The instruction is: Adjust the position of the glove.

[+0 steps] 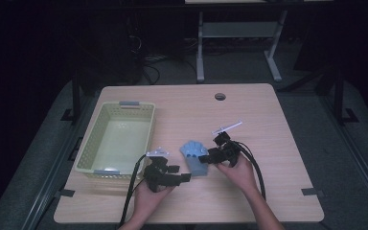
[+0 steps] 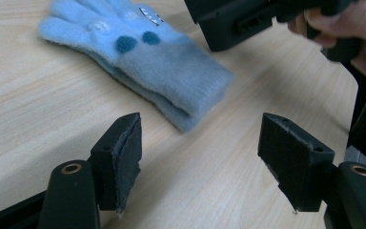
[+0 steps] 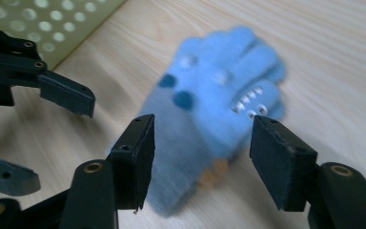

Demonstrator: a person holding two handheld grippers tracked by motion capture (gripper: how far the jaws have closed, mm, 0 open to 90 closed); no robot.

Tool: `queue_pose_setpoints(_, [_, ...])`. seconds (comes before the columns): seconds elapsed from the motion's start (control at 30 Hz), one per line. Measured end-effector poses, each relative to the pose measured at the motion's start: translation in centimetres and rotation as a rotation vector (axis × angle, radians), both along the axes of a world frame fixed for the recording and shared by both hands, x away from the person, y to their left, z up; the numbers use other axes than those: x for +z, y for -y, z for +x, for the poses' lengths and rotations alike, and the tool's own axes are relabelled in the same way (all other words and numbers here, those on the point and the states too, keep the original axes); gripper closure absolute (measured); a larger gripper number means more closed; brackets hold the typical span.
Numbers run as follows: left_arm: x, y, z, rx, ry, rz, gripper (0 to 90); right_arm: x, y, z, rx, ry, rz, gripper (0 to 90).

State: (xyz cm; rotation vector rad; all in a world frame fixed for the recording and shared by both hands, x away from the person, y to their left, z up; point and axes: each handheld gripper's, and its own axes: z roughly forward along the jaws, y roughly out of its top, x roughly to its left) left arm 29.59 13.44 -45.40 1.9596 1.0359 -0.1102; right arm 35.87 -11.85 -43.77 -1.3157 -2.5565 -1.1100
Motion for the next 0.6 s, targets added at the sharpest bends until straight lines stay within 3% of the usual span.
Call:
queue_pose_setpoints(0.23, [0.1,0.9,1.1,0.062,-0.031,-0.007,31.9,-0.9,0.7,-0.2,-0.057,-0.038,0.044,41.3])
queue_pose_setpoints(0.33, [0.0,1.2,1.9,0.122,-0.050,-0.018,34.2,-1.5,0.6,-0.2,-0.088,-0.068,0.056,42.8])
queue_pose_setpoints(0.37, [0.0,1.2,1.9,0.122,-0.050,-0.018,35.3,-1.8,0.7,-0.2,-0.092,-0.072,0.061,43.6])
queue_pose_setpoints(0.4, [-0.3,1.3,2.4,0.137,-0.077,-0.018,36.7,-1.9,0.7,-0.2,-0.105,-0.084,0.072,44.0])
queue_pose_setpoints(0.47, [-0.5,1.3,2.6,0.154,-0.091,-0.018,38.0,-2.1,0.8,-0.1,-0.113,-0.091,0.087,44.4])
queue_pose_setpoints(0.53, [-1.2,1.3,3.3,0.176,-0.151,-0.039,45.0,-2.4,0.8,-0.1,-0.123,-0.111,0.108,46.1])
queue_pose_setpoints(0.57, [-1.2,1.3,3.3,0.176,-0.151,-0.039,47.0,-2.4,0.8,-0.1,-0.123,-0.111,0.108,46.1])
queue_pose_setpoints(0.6, [-1.5,1.3,3.5,0.184,-0.181,-0.050,47.4,-2.3,0.7,-0.2,-0.122,-0.111,0.112,47.2])
